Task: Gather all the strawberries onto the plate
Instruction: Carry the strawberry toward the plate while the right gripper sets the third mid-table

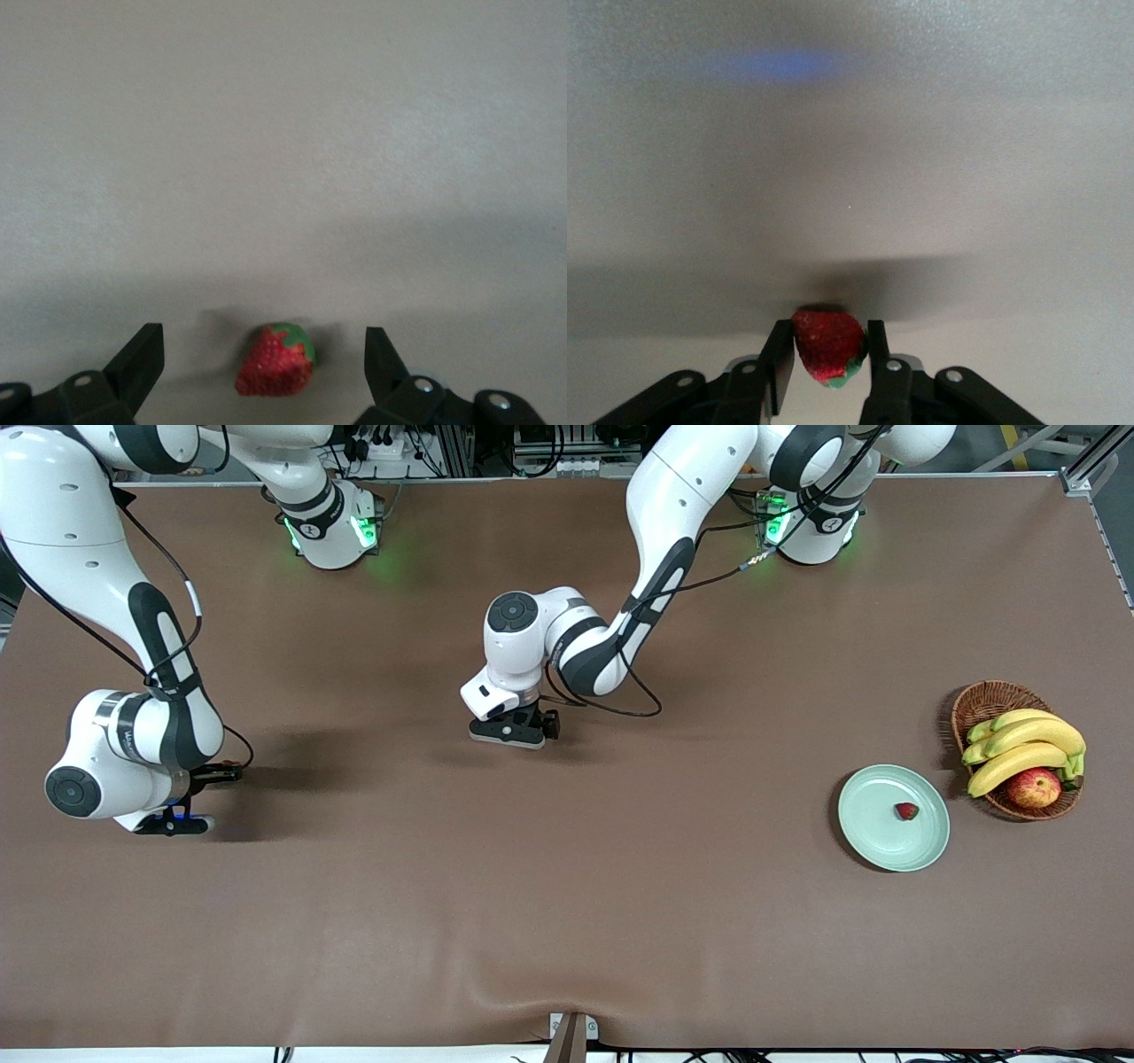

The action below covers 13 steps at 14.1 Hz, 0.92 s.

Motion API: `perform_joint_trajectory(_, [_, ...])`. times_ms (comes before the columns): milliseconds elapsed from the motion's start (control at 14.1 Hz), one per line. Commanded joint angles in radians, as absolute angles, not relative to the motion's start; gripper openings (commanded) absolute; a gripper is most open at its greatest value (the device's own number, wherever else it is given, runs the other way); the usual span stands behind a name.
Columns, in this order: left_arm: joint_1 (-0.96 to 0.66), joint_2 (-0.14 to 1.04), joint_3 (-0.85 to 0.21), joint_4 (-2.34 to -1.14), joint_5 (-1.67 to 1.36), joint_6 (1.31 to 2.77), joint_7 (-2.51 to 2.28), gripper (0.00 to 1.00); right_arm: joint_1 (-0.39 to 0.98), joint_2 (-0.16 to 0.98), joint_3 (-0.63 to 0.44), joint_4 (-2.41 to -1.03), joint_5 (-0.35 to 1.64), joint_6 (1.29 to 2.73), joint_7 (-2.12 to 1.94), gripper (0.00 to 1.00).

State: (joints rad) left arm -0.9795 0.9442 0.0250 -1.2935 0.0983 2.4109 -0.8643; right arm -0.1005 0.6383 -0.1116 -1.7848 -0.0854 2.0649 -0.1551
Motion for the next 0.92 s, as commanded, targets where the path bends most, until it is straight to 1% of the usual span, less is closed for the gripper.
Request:
perform_joint_trajectory(0, [-1.002,0.957,0.031,-1.281,0.123,2.421,-0.873,1.0,-0.114,0.634,-0.1,-1.79,-0.106,2.072,-0.166,0.35])
perform_joint_trajectory(142, [-1.002,0.959,0.032,-1.281,0.121,2.422,-0.874,1.0,-0.114,0.634,-0.1,-1.789,-0.103,2.072,-0.166,0.34])
perform_joint_trajectory(426, [-1.002,0.971,0.037,-1.279,0.121,2.422,-0.874,0.97,-0.112,0.629,-0.098,-1.776,-0.103,2.072,-0.166,0.2])
perform_joint_trajectory(710, [-0.997,0.976,0.04,-1.278,0.121,2.43,-0.876,0.97,-0.106,0.621,-0.097,-1.735,-0.103,2.063,-0.164,0.2])
perform_joint_trajectory(780, [-0.997,0.976,0.04,-1.278,0.121,2.43,-0.876,0.89,-0.104,0.62,-0.095,-1.724,-0.101,2.06,-0.166,0.2])
perform_joint_trajectory(851, [-0.997,0.974,0.04,-1.278,0.121,2.43,-0.88,0.75,-0.104,0.617,-0.091,-1.715,-0.101,2.06,-0.166,0.2])
